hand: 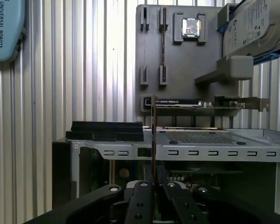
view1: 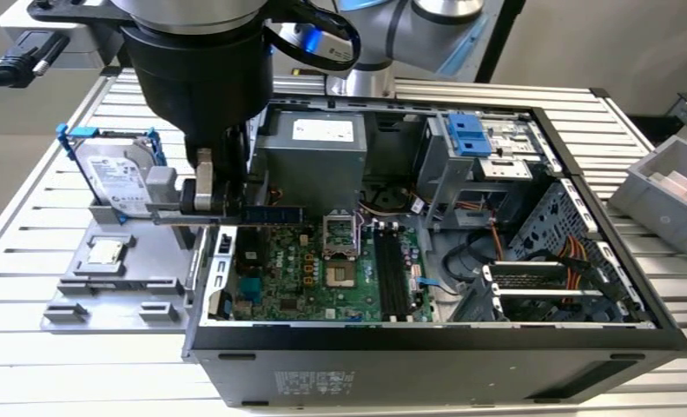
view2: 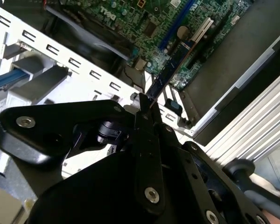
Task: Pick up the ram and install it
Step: 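Pick up the ram and move it above insertion slot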
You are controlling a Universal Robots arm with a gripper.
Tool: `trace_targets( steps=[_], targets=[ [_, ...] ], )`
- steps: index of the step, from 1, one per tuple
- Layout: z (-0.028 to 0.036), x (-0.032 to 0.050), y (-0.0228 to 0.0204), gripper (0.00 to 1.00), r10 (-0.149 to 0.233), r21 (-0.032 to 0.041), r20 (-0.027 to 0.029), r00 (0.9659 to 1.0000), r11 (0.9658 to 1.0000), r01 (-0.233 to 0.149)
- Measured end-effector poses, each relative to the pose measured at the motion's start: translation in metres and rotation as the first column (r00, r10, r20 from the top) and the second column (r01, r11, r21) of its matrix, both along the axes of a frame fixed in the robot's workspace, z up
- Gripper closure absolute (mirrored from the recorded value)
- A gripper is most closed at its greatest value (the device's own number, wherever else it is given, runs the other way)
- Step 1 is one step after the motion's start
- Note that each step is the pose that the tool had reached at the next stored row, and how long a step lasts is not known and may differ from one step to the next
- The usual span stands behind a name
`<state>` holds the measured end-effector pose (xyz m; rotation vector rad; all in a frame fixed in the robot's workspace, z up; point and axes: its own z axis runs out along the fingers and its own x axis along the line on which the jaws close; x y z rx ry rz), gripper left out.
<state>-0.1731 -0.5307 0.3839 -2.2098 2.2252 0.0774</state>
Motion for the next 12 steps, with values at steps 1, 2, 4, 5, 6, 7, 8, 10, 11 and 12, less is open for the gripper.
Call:
trace_targets(
  steps=[1, 2, 4, 5, 6, 7, 8, 10, 11, 12],
  targets=[
    [0.0, 0.0008, 0.0001, 1.0, 0.0, -0.0001, 0.0, 1.0, 1.0, 0.0],
    [0.0, 0.0018, 0.0001, 1.0, 0.0, 0.0, 0.0, 1.0, 1.0, 0.0],
    [0.0, 0.0037, 0.0002, 1.0, 0.0, 0.0, 0.0, 1.0, 1.0, 0.0],
    [0.0, 0.0046, 0.0003, 1.0, 0.0, 0.0, 0.0, 1.0, 1.0, 0.0],
    [0.0, 0.0056, 0.0003, 1.0, 0.0, 0.0, 0.0, 1.0, 1.0, 0.0],
    [0.0, 0.0067, 0.0004, 1.0, 0.0, 0.0, 0.0, 1.0, 1.0, 0.0],
    [0.0, 0.0076, 0.0004, 1.0, 0.0, 0.0, 0.0, 1.0, 1.0, 0.0],
    [0.0, 0.0096, 0.0005, 1.0, 0.0, 0.0, 0.0, 1.0, 1.0, 0.0],
    [0.0, 0.0106, 0.0006, 1.0, 0.0, 0.0, 0.0, 1.0, 1.0, 0.0],
    [0.0, 0.0115, 0.0006, 1.0, 0.0, 0.0, 0.0, 1.0, 1.0, 0.0]
  ],
)
